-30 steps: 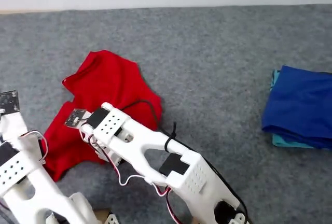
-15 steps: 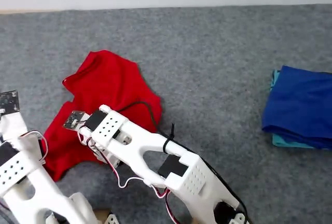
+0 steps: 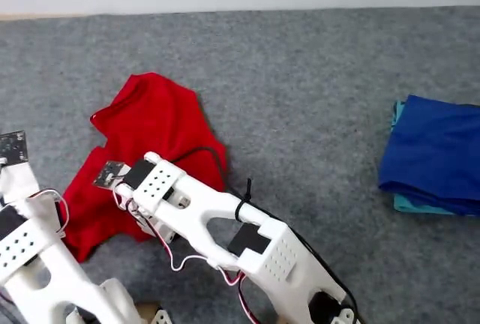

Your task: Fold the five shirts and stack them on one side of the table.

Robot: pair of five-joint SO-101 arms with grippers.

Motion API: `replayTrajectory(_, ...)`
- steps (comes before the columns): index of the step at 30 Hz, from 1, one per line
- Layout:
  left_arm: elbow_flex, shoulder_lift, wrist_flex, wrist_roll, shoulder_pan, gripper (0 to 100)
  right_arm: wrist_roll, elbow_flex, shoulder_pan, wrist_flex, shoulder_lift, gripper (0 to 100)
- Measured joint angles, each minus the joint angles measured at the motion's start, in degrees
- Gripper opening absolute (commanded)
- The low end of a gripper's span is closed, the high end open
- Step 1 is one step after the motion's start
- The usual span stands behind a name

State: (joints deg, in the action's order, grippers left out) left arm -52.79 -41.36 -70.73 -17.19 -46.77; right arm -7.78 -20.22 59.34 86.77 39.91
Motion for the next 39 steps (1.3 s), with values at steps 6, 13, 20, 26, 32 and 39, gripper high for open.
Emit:
replayTrajectory(6, 0.0, 0.0, 0.0, 0.0, 0.0, 0, -0.4, -3.6, -3.1, 4.8, 0.2, 1.1)
replayTrajectory(13, 5.5, 0.1, -4.7, 0.1, 0.0, 0, -4.0, -10.8, -7.5, 13.3, -2.0, 1.1)
replayTrajectory(20, 16.8, 0.1, -11.7, 0.2, 0.0, 0, -7.2, -11.7, -14.1, 13.5, -11.4, 1.1)
replayTrajectory(26, 29.4, 0.1, -18.6, 0.2, 0.5, 0, -9.8, -11.7, -21.3, 13.5, -20.9, 1.0)
replayTrajectory(32, 41.5, 0.1, -26.7, 2.4, 7.7, 0, -9.8, -11.7, -29.9, 13.5, -29.4, 1.0)
replayTrajectory(39, 56.8, -0.1, -28.6, 9.0, 17.3, 0, -9.8, -11.7, -38.7, 13.6, -38.2, 1.0)
